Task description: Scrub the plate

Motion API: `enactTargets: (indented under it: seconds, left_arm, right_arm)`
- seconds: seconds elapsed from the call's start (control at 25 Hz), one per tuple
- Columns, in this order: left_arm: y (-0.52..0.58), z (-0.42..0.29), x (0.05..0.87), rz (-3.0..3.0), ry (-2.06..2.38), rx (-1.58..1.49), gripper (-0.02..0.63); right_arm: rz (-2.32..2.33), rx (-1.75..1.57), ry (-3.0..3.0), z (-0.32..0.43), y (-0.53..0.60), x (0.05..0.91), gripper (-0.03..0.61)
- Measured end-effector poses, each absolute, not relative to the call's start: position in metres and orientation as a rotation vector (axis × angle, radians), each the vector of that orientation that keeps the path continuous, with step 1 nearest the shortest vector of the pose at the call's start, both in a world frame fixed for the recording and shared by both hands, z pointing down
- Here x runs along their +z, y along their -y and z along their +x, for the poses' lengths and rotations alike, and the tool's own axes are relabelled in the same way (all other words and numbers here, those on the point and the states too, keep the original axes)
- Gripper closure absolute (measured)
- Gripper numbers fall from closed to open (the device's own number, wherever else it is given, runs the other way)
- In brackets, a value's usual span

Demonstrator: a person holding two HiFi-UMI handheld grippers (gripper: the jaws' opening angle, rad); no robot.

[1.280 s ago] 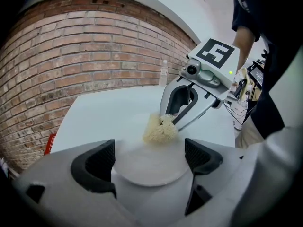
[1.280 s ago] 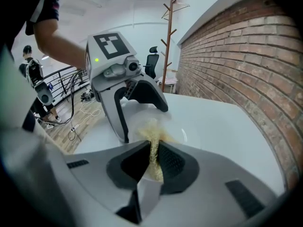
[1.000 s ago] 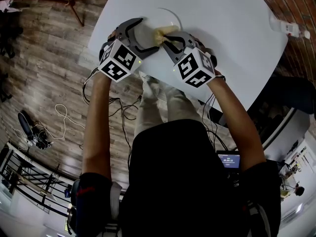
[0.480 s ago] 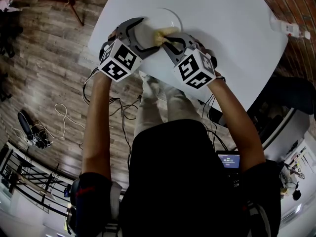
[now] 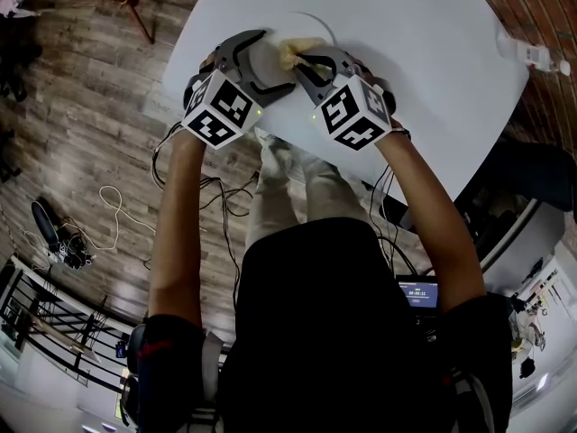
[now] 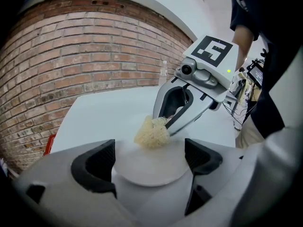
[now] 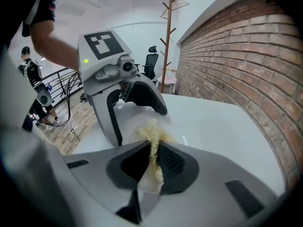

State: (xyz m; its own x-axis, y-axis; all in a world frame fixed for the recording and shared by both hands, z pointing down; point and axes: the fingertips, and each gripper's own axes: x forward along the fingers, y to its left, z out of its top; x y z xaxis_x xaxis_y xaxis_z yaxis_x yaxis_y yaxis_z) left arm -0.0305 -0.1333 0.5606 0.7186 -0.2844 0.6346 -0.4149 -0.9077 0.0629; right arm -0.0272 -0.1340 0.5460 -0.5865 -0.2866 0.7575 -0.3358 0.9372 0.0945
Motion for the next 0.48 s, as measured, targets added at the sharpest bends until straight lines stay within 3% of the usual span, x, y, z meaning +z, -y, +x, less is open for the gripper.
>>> enactTargets:
  seconds: [0.48]
  left_arm:
    - [0.133,-0.032,0.562,2.726,0.569,0.945,0.172]
  right_arm:
    - [0.444,0.022,2.185,-0.034,0.145,0.549,0.525]
